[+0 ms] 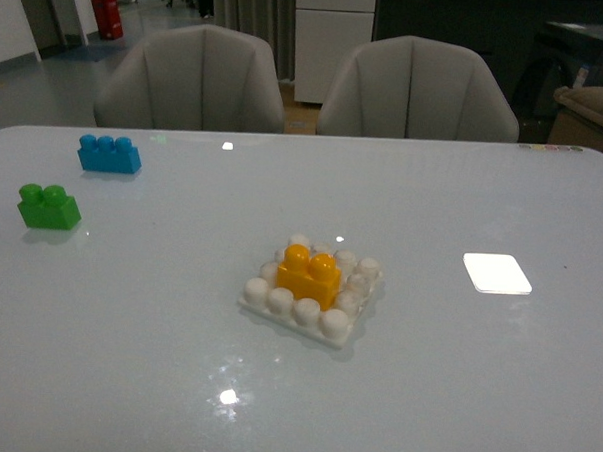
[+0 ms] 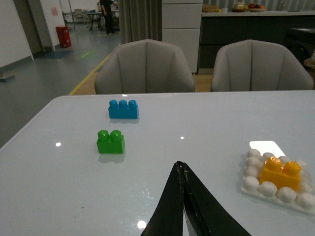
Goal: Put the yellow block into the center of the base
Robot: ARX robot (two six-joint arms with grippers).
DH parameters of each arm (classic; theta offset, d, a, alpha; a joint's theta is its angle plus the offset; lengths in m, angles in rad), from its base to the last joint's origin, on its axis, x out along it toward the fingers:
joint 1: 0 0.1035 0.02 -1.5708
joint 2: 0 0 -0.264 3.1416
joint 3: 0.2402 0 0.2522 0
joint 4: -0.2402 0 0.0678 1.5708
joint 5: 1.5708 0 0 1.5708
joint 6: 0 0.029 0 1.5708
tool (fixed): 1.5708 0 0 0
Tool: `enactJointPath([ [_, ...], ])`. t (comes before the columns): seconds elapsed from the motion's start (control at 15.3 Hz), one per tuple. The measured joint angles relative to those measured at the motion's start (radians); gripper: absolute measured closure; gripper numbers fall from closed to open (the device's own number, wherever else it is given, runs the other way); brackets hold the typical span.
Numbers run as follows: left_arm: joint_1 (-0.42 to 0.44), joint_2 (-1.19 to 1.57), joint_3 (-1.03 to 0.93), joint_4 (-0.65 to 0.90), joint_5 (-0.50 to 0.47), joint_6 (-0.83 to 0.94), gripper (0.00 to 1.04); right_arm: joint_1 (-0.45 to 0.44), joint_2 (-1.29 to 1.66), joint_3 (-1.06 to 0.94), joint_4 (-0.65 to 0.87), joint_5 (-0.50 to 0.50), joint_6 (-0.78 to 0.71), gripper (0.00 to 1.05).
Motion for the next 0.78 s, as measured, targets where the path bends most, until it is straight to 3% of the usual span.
enactJointPath([
  [0.07,0.013,-0.034,-0.011,-0.031,0.013,0.000,1.03,0.000,0.000,0.000,0.000,0.000,0.000,0.06],
  [0.13,0.067,-0.047,-0.043,0.020,0.079,0.000,1.03,0.000,0.000,0.000,0.000,0.000,0.000,0.06],
  [0.2,0.118,-0.074,-0.050,-0.031,0.102,0.001,1.03,0.000,0.000,0.000,0.000,0.000,0.000,0.06],
  [0.78,0.115,-0.420,-0.050,-0.351,0.116,0.001,1.03,0.000,0.000,0.000,0.000,0.000,0.000,0.06],
])
